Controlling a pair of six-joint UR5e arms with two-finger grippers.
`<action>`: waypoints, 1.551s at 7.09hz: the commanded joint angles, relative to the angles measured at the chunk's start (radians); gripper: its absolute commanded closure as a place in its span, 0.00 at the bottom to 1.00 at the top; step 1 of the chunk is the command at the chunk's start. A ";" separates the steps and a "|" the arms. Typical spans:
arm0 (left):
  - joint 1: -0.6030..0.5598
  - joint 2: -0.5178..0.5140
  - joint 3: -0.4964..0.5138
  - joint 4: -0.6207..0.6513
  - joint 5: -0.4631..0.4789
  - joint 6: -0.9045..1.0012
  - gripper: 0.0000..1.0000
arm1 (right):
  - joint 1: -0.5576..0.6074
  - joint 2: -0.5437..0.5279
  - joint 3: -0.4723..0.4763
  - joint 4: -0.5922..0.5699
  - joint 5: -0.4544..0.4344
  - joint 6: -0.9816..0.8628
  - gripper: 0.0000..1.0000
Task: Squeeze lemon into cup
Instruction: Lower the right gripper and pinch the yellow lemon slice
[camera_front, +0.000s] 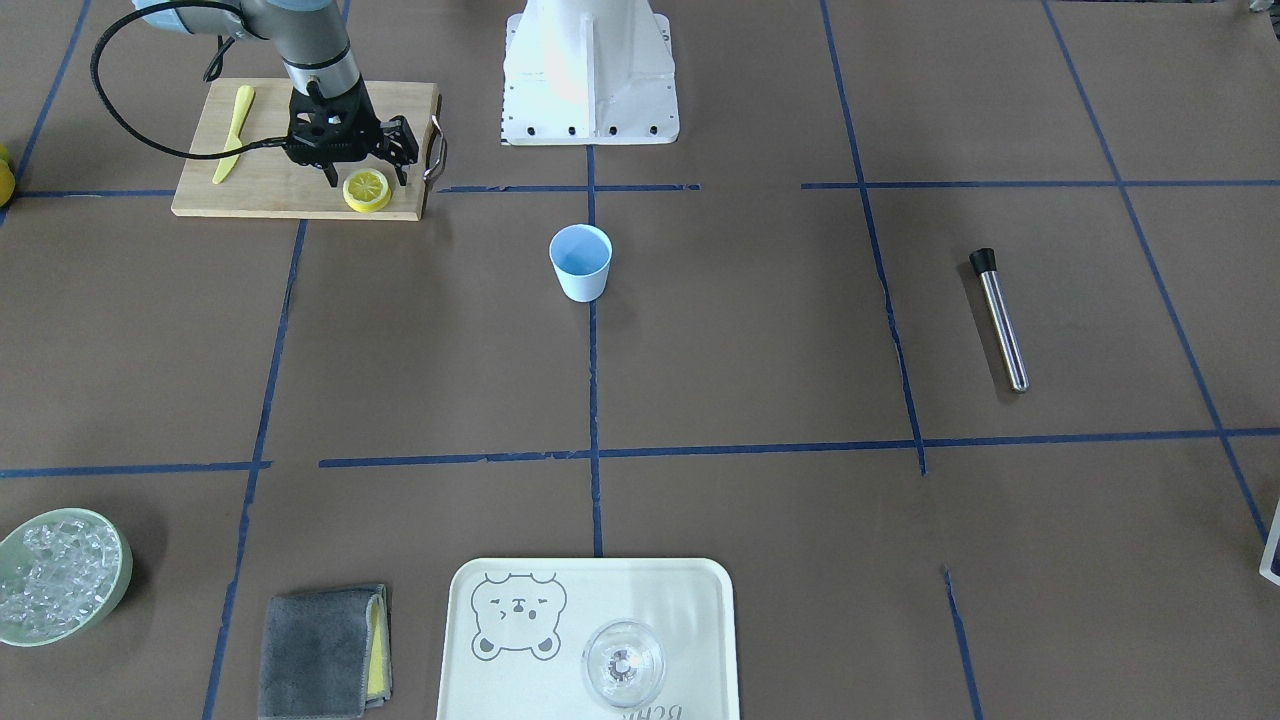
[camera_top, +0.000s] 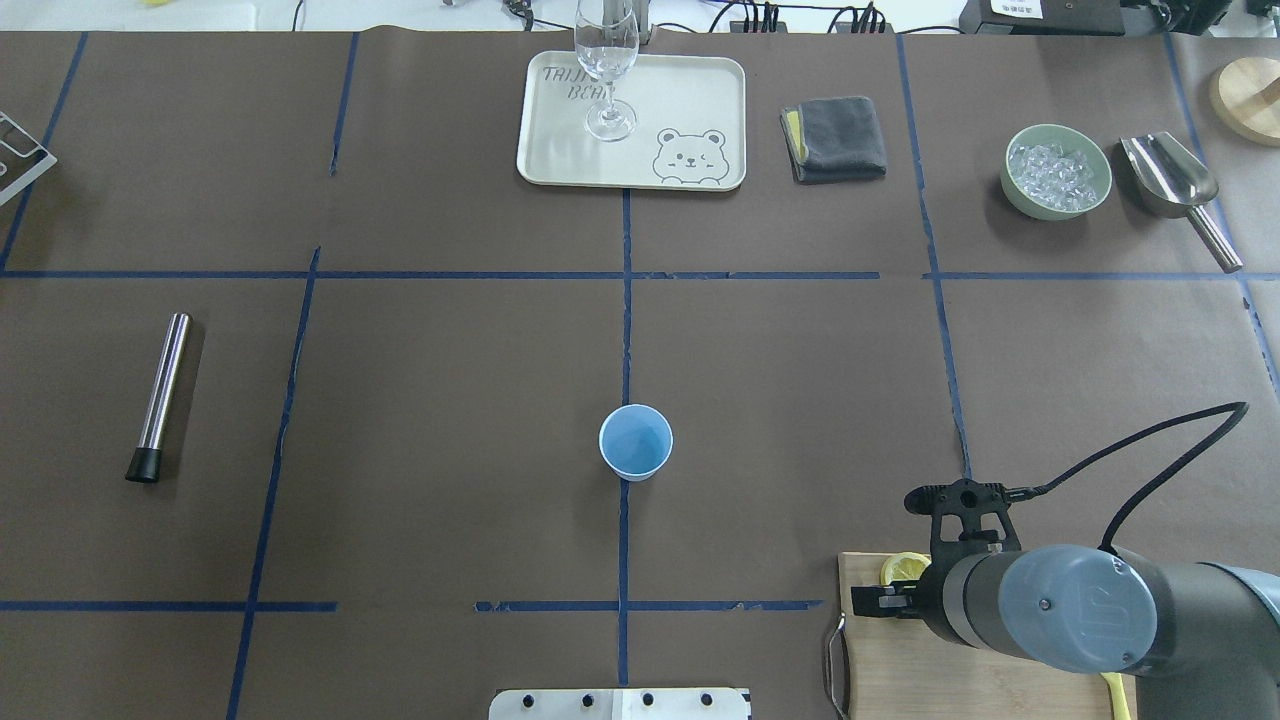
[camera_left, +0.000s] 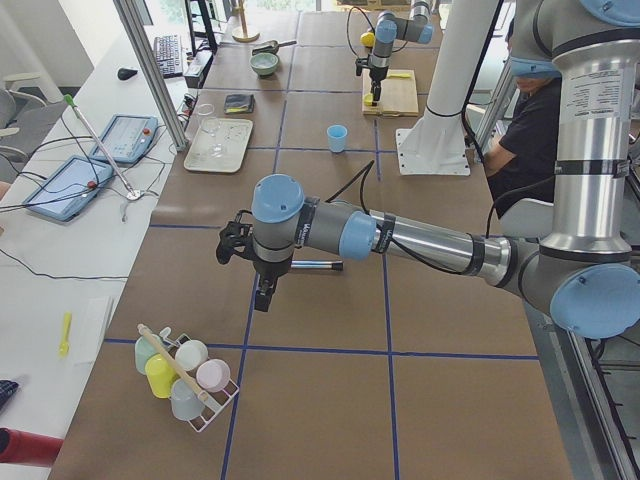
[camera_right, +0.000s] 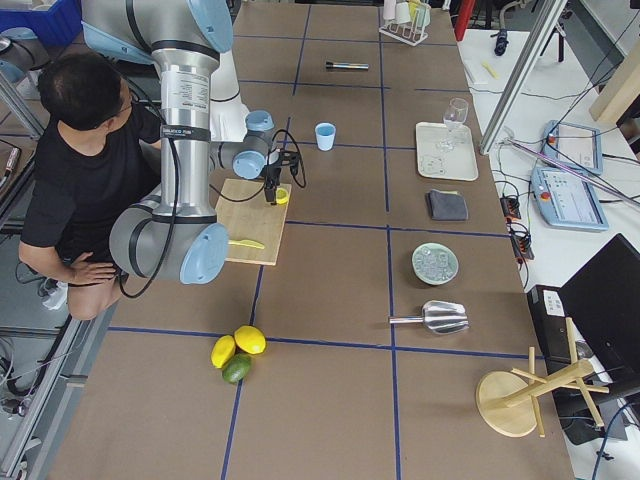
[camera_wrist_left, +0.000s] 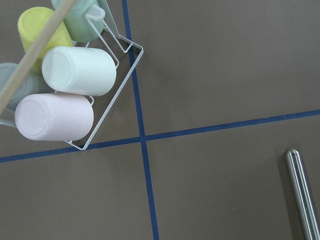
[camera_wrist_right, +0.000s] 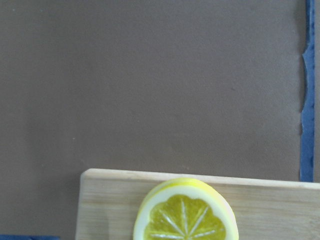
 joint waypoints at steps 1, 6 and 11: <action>0.000 0.000 0.003 0.000 -0.002 0.000 0.00 | 0.006 -0.001 -0.003 0.000 -0.001 -0.003 0.01; 0.000 0.000 0.003 -0.002 -0.002 0.000 0.00 | 0.023 0.002 -0.009 -0.002 0.003 -0.006 0.09; 0.002 -0.002 0.006 -0.002 -0.002 0.000 0.00 | 0.025 0.004 -0.008 0.000 0.004 0.000 0.53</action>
